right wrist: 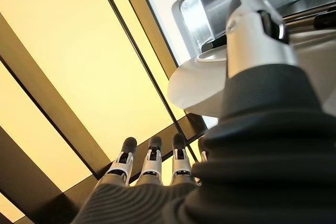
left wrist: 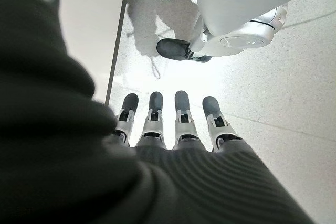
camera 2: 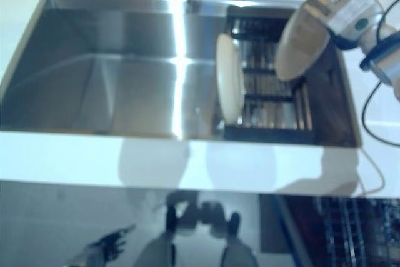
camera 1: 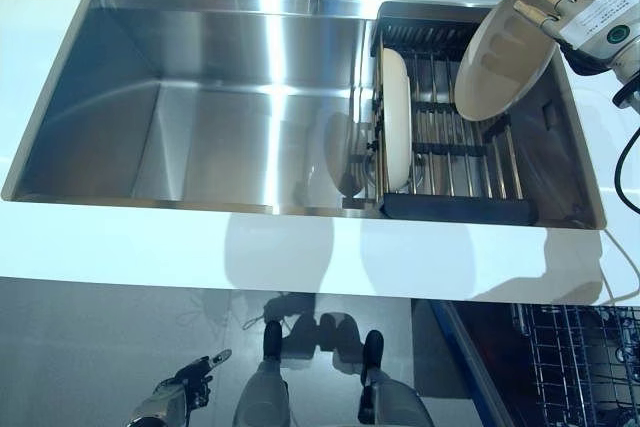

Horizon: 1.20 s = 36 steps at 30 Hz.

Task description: Take plates into dishwasher

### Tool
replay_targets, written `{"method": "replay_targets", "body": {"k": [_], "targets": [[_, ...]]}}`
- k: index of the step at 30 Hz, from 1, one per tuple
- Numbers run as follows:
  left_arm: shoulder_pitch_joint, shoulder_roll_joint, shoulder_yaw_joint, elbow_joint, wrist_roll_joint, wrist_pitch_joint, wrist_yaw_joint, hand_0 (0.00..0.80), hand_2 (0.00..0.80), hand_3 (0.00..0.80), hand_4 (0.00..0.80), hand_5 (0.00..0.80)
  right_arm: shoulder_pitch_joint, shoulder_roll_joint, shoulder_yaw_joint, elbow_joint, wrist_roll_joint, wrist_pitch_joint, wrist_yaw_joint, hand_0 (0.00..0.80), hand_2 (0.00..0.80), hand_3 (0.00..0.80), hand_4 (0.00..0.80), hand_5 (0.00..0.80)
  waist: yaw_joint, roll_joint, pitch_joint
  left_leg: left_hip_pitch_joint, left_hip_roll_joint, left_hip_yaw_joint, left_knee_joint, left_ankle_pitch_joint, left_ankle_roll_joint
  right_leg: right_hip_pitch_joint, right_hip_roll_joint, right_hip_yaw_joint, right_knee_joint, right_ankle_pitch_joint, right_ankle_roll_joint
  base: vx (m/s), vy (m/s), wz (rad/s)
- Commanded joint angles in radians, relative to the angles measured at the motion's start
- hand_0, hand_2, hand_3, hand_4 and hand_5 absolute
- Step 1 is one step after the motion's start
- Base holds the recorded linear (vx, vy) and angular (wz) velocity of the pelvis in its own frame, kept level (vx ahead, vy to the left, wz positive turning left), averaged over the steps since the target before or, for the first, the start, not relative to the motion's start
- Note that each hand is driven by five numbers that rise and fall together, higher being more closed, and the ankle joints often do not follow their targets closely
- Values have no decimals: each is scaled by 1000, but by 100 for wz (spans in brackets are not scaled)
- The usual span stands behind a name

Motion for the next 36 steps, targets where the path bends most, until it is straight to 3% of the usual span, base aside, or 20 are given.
{"method": "replay_targets", "body": {"k": [1,16,27,29,31,32,36], "targets": [[23,10,-54,11,-15,-15,-9,0,0,0,0,0,-92,-16,33,-21,-19,10,-19,0,0,0,0,0,3,-13,-6,-21,9,-36,-8,-2,7,-24,-52,9,-2,37,70,0,0,0],[21,5,-53,12,-27,-22,-16,0,0,0,0,0,-88,1,43,-36,-109,-31,16,0,0,0,0,0,7,-10,5,-27,7,-36,-8,-1,7,-30,-55,5,-2,39,70,0,0,0],[25,7,-45,12,-33,-32,-21,0,0,0,0,0,-72,6,66,-10,-130,-53,129,0,0,0,0,0,7,-11,12,-29,5,-34,-8,4,5,-34,-57,2,-2,45,70,0,0,0],[25,8,-45,14,-34,-36,-25,0,0,0,0,0,-74,13,75,-4,-135,-50,152,191,191,191,191,191,7,-11,13,-28,5,-33,-8,5,5,-34,-58,2,-2,46,69,0,0,0],[25,6,-44,15,-37,-39,-25,0,0,0,0,0,-76,16,80,5,-142,-53,168,627,627,627,627,627,7,-11,14,-28,5,-31,-8,5,4,-34,-58,3,-2,46,69,0,0,0],[26,5,-44,14,-37,-40,-25,0,0,0,0,0,-76,19,81,9,-144,-51,174,800,800,800,800,800,8,-10,13,-28,5,-31,-8,5,3,-34,-58,3,-2,46,69,0,0,0],[24,7,-43,14,-39,-37,-27,0,0,0,0,0,-89,22,94,27,-143,-43,202,800,800,800,800,800,9,-11,14,-28,6,-28,-8,7,1,-34,-59,1,-2,47,69,0,0,0]]}}
